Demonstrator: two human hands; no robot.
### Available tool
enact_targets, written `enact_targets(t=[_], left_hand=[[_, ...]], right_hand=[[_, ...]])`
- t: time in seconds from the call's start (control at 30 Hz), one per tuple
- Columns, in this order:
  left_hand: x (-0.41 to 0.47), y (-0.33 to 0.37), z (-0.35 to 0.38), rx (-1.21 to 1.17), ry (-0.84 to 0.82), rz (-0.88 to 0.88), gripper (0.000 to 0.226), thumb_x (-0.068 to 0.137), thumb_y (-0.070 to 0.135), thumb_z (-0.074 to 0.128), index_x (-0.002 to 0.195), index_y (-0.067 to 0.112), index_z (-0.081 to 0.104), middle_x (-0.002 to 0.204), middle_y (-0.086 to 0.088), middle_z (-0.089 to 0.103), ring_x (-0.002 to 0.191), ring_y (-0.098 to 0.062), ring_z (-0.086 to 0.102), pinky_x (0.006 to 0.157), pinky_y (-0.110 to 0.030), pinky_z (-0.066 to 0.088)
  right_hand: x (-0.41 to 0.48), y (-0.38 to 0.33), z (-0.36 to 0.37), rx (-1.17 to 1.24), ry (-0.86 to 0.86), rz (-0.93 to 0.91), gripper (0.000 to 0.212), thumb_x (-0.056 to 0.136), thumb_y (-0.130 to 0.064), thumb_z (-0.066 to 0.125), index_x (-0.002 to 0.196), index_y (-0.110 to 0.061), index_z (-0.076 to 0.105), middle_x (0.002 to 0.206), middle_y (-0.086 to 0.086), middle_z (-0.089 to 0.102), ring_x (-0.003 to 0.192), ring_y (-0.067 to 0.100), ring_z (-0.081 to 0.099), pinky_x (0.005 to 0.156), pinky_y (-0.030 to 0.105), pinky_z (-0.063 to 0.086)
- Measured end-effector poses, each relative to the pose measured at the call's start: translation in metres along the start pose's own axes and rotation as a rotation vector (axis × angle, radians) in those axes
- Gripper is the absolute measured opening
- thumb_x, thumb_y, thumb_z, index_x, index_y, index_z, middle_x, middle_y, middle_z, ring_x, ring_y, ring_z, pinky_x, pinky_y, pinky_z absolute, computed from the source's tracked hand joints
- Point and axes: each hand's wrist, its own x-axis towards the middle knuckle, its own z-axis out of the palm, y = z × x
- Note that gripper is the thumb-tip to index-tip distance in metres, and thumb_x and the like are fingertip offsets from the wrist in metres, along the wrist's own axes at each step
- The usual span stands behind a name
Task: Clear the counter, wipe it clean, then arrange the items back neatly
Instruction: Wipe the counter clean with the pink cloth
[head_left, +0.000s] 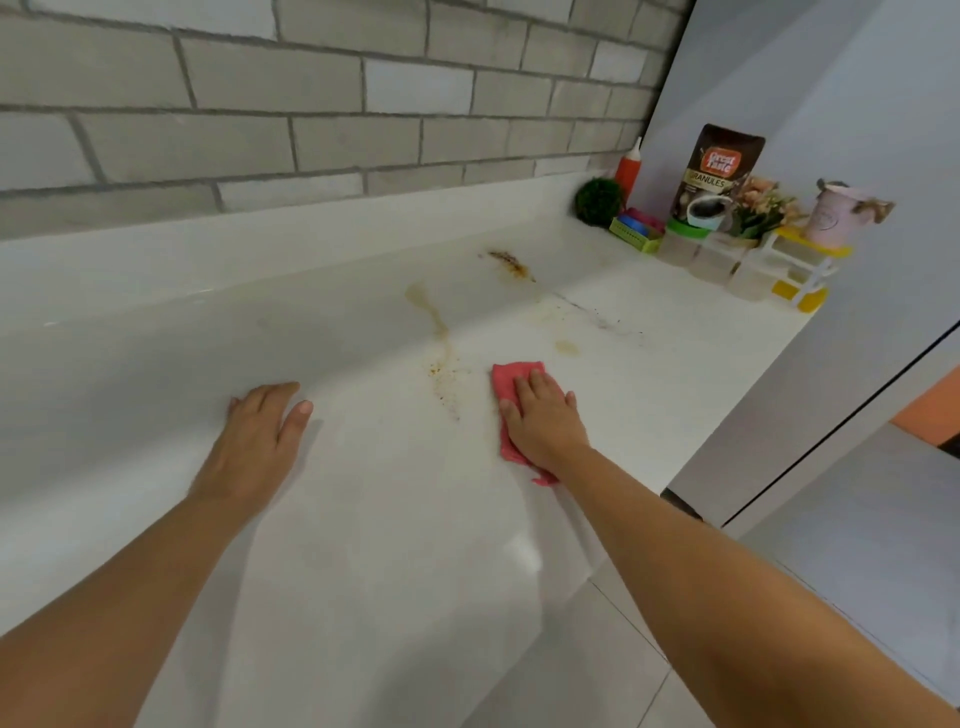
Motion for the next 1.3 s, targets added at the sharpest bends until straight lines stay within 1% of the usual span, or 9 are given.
enact_targets(t=[0.17, 0.5, 0.67, 0.77, 0.9, 0.97, 1.13, 1.23, 1.3], left_hand=[[0.0, -0.001, 0.002, 0.017, 0.009, 0.019, 0.041, 0.098, 0.024, 0.038, 0.133, 0.004, 0.046, 0.137, -0.014, 0.046, 0.133, -0.027, 0.036, 0.116, -0.036, 0.011], [0.002, -0.005, 0.004, 0.017, 0.022, -0.017, 0.044, 0.099, 0.028, 0.033, 0.135, 0.006, 0.044, 0.139, -0.012, 0.044, 0.134, -0.024, 0.034, 0.117, -0.033, 0.008], [0.004, -0.009, 0.005, 0.012, 0.023, -0.024, 0.045, 0.099, 0.032, 0.032, 0.136, 0.008, 0.042, 0.141, -0.01, 0.043, 0.135, -0.025, 0.032, 0.117, -0.034, 0.009], [0.005, -0.01, 0.006, 0.025, 0.024, -0.027, 0.045, 0.099, 0.032, 0.033, 0.136, 0.009, 0.042, 0.141, -0.01, 0.043, 0.135, -0.026, 0.032, 0.116, -0.035, 0.011], [0.004, -0.011, 0.007, 0.034, 0.019, -0.033, 0.046, 0.099, 0.034, 0.031, 0.137, 0.01, 0.041, 0.141, -0.009, 0.042, 0.136, -0.025, 0.031, 0.116, -0.035, 0.012], [0.005, -0.01, 0.006, 0.028, 0.013, -0.032, 0.047, 0.099, 0.034, 0.03, 0.137, 0.01, 0.041, 0.142, -0.009, 0.041, 0.136, -0.025, 0.03, 0.117, -0.036, 0.011], [0.006, -0.009, 0.006, 0.026, 0.019, -0.015, 0.045, 0.099, 0.032, 0.032, 0.136, 0.008, 0.042, 0.141, -0.011, 0.042, 0.135, -0.026, 0.032, 0.117, -0.037, 0.012], [0.006, -0.011, 0.006, 0.032, 0.01, -0.015, 0.046, 0.099, 0.033, 0.031, 0.136, 0.009, 0.041, 0.141, -0.01, 0.042, 0.135, -0.026, 0.031, 0.117, -0.038, 0.013], [0.005, -0.011, 0.005, 0.034, 0.009, -0.012, 0.046, 0.099, 0.032, 0.031, 0.136, 0.008, 0.042, 0.141, -0.011, 0.043, 0.135, -0.026, 0.032, 0.117, -0.039, 0.013]], right_hand=[[-0.069, -0.001, 0.009, 0.019, -0.012, -0.276, 0.063, 0.096, -0.051, 0.013, 0.15, -0.019, 0.008, 0.159, 0.0, 0.002, 0.147, 0.014, -0.001, 0.118, 0.039, -0.003], [-0.004, 0.007, -0.001, 0.03, -0.009, -0.164, 0.056, 0.1, -0.042, 0.02, 0.149, -0.014, 0.018, 0.158, 0.005, 0.011, 0.146, 0.017, 0.006, 0.118, 0.04, 0.001], [-0.097, 0.0, 0.012, 0.056, 0.047, -0.368, 0.087, 0.078, -0.066, -0.007, 0.146, -0.023, 0.027, 0.155, -0.005, 0.022, 0.144, 0.009, 0.013, 0.115, 0.028, -0.004], [-0.076, 0.006, 0.009, 0.049, 0.037, -0.355, 0.08, 0.084, -0.067, -0.002, 0.146, -0.024, 0.025, 0.155, -0.006, 0.021, 0.143, 0.009, 0.015, 0.117, 0.034, -0.001], [-0.005, 0.005, 0.003, 0.046, 0.008, -0.198, 0.054, 0.099, -0.042, 0.02, 0.148, -0.018, 0.022, 0.158, 0.001, 0.013, 0.145, 0.014, 0.01, 0.117, 0.043, 0.002], [-0.001, -0.002, 0.003, 0.05, 0.023, -0.173, 0.054, 0.1, -0.04, 0.021, 0.148, -0.015, 0.022, 0.157, 0.004, 0.014, 0.145, 0.016, 0.011, 0.117, 0.042, 0.003], [-0.09, -0.004, 0.014, 0.061, 0.077, -0.352, 0.084, 0.082, -0.067, -0.003, 0.146, -0.022, 0.025, 0.155, -0.003, 0.021, 0.144, 0.011, 0.014, 0.117, 0.032, 0.002], [-0.078, 0.006, 0.011, 0.056, 0.044, -0.339, 0.075, 0.084, -0.06, 0.0, 0.147, -0.025, 0.022, 0.156, -0.006, 0.017, 0.144, 0.01, 0.013, 0.117, 0.038, 0.0], [-0.039, 0.018, 0.008, 0.054, 0.053, -0.193, 0.06, 0.095, -0.048, 0.013, 0.148, -0.022, 0.02, 0.158, -0.002, 0.013, 0.145, 0.013, 0.011, 0.117, 0.045, 0.002]])
